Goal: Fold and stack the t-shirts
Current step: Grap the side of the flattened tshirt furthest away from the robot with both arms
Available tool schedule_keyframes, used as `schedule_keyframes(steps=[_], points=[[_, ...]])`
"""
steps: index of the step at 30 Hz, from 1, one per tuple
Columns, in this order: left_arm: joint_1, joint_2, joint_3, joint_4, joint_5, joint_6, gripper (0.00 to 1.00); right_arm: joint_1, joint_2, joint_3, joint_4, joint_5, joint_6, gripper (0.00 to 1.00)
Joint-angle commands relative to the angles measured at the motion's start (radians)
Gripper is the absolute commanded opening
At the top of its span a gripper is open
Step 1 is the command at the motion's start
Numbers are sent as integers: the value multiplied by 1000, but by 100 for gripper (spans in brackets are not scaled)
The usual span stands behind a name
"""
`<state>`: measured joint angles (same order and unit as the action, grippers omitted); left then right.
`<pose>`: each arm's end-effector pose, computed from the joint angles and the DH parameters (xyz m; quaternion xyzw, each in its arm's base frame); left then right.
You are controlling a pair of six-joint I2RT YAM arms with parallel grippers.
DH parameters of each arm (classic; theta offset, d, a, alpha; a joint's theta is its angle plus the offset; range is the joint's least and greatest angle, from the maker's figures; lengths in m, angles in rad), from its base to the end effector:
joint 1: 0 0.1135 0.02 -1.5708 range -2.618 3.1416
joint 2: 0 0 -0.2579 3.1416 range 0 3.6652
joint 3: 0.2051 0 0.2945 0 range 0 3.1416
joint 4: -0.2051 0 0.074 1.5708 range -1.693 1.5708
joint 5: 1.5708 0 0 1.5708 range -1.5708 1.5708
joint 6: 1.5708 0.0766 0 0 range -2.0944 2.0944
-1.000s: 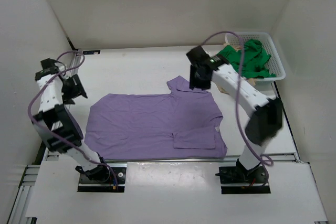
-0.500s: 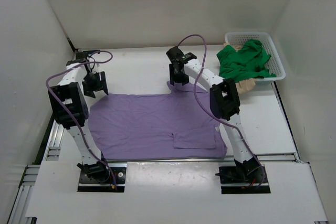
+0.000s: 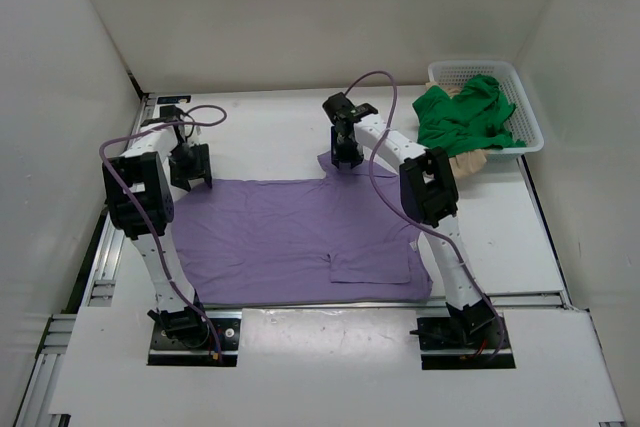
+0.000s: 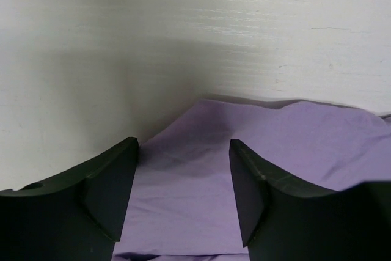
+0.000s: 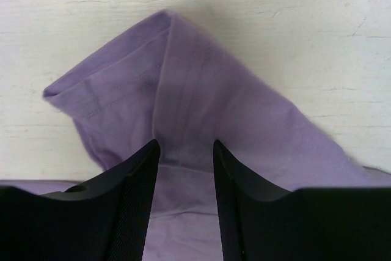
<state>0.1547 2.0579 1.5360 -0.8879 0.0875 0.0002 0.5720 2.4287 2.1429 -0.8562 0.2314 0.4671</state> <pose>0.4404 0.0619 0.1013 -0.0733 0.9931 -0.0373 0.0835 0.4891 0.2940 0.1233 -0.0264 0.9705 0.0070 0.2395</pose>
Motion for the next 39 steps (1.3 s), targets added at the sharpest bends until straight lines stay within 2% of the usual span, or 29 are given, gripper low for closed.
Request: schedule_keyframes(steps=[1, 6, 11, 15, 20, 21, 22, 24, 29, 31, 34, 35, 39], points=[[-4, -16, 1, 17, -11, 0, 70, -14, 36, 20, 6, -32, 7, 45], [-4, -27, -8, 26, -20, 0, 68, -14, 36, 22, 19, -95, -4, 51], [-4, -38, -17, 26, -29, 0, 70, -14, -68, -106, 150, -106, -22, 53], [-4, -47, -27, 26, -29, 0, 70, -14, -40, -54, 117, -78, -22, 53], [-4, -47, -27, 35, -38, 0, 70, -14, 35, 6, 26, -47, -22, 38], [-4, -56, -27, 35, -38, 0, 70, -14, 44, 6, 16, -47, -22, 33], [-4, -56, -16, 35, -38, 0, 72, -14, 44, -3, 16, -37, -13, 21], [-4, -56, -16, 35, -48, 0, 73, -14, 44, -14, 16, -23, -13, 12], [-4, -65, 4, 35, -48, 0, 74, -14, -3, -14, 16, 11, -13, 2], [-4, -76, 13, 35, -48, 0, 75, -14, -23, -14, 16, 11, -24, 2], [-4, -76, 13, 35, -48, 0, 76, -14, -74, -50, 16, 11, -48, 19], [-4, -76, 13, 35, -48, 0, 76, -14, -97, -64, 29, 11, -62, 30], [-4, -76, 13, 35, -57, 0, 76, -4, -120, -95, 39, 11, -80, 32]])
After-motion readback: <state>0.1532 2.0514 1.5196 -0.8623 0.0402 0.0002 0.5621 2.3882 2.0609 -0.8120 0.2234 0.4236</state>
